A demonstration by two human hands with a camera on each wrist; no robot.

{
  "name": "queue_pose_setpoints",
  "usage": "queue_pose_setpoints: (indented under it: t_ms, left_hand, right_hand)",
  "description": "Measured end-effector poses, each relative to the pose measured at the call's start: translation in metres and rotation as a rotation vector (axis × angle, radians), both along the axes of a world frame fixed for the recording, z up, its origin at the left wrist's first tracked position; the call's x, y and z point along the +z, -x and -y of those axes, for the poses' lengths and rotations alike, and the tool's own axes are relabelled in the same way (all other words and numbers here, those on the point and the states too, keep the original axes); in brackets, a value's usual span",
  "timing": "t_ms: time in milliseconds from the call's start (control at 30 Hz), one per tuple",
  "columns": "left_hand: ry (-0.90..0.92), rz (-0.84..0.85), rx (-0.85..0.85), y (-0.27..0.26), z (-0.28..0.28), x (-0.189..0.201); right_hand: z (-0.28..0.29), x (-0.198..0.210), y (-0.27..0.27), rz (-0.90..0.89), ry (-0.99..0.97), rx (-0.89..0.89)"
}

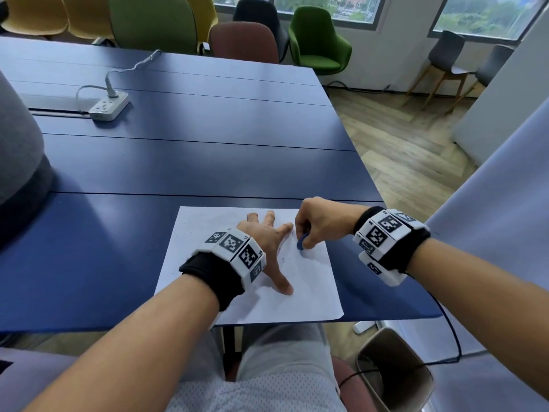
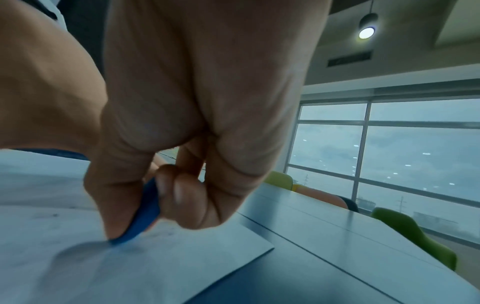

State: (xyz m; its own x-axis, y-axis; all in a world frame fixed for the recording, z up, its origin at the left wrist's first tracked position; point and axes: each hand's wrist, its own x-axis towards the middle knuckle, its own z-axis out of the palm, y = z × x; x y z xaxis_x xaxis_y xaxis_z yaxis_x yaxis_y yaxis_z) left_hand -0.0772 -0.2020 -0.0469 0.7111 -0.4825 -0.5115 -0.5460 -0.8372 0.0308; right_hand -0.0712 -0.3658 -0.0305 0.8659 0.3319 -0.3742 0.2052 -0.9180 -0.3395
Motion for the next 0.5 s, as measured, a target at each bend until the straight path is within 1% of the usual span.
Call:
queue_pose_setpoints:
  t_ms: [67, 133, 167, 200, 300, 367, 400, 433, 500]
  left_hand:
    - [-0.002, 0.007, -0.006, 0.0, 0.001, 0.0]
    - [-0.008, 0.0, 0.0, 0.0, 0.001, 0.0]
    - [-0.011, -0.006, 0.004, 0.0, 0.0, 0.0]
    - [-0.011, -0.008, 0.005, -0.001, 0.0, 0.0]
    - [0.002, -0.007, 0.005, -0.001, 0.0, 0.0]
    - [-0.001, -0.005, 0.003, 0.0, 0.0, -0.001]
    - [-0.004, -0.003, 0.001, 0.0, 0.0, -0.001]
    - [-0.006, -0.002, 0.002, 0.0, 0.0, -0.001]
    - [-0.008, -0.009, 0.008, -0.001, 0.001, -0.002]
  right_hand:
    - [0.001, -0.003, 0.007, -0.04, -0.006, 0.019]
    - [-0.002, -0.002, 0.014, -0.181, 0.043, 0.073]
    - [-0.003, -0.001, 0.014, -0.223, 0.063, 0.081]
    - [-0.001, 0.0, 0.011, -0.212, 0.066, 0.071]
    - [0.006, 0.001, -0.004, -0.013, 0.024, -0.04]
    - [0.01, -0.001, -0.004, 0.051, -0.009, -0.088]
    - [0.01, -0.002, -0.001, 0.026, -0.014, -0.078]
    - [0.008, -0.003, 0.004, -0.037, -0.002, -0.046]
    - [0.002, -0.001, 0.015, -0.212, 0.064, 0.033]
